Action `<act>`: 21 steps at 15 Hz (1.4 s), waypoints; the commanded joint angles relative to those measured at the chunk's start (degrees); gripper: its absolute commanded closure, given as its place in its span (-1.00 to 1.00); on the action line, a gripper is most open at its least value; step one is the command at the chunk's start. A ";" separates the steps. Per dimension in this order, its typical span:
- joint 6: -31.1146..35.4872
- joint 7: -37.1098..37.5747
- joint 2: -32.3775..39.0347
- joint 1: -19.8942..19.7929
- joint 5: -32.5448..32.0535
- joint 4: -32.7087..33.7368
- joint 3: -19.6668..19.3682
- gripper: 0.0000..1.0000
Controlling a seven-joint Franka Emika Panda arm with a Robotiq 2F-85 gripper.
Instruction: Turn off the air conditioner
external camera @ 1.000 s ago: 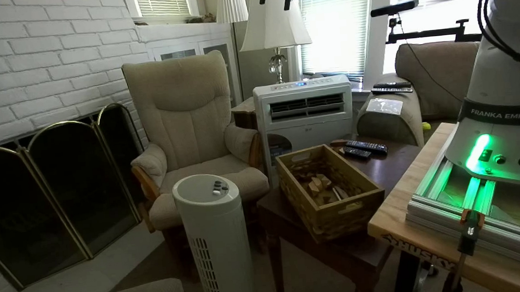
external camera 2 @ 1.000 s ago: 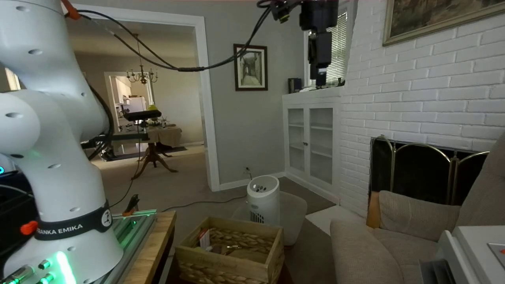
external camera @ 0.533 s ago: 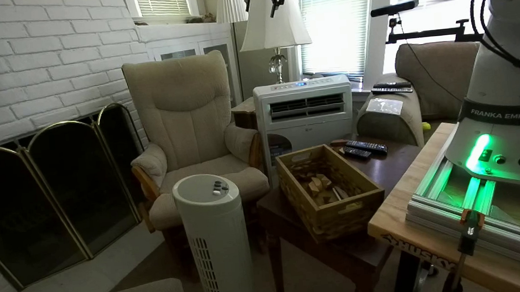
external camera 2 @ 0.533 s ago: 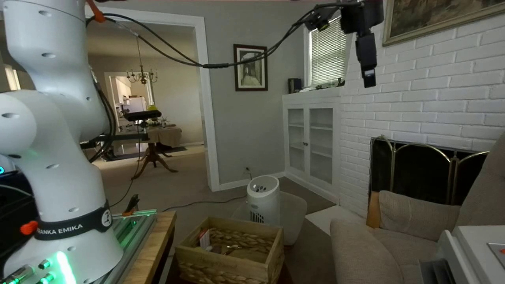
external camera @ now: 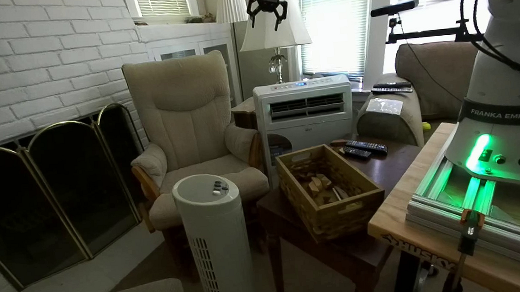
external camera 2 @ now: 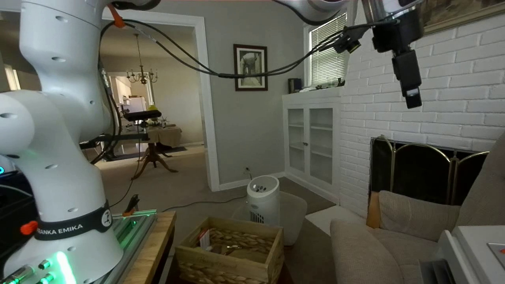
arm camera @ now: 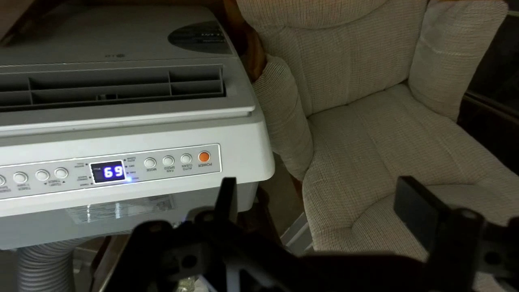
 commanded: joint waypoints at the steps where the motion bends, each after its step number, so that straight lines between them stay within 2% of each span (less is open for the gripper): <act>1: 1.73 -0.29 4.54 -1.00 -1.71 3.44 -0.44 -1.00; 12: 7.55 -2.35 13.98 -1.78 -5.73 7.31 -3.38 -1.00; 13: 6.30 -1.65 11.13 -1.72 -3.88 4.43 -2.63 -1.00; 21: 7.29 -0.50 14.74 -1.38 -5.10 7.50 -3.47 -1.00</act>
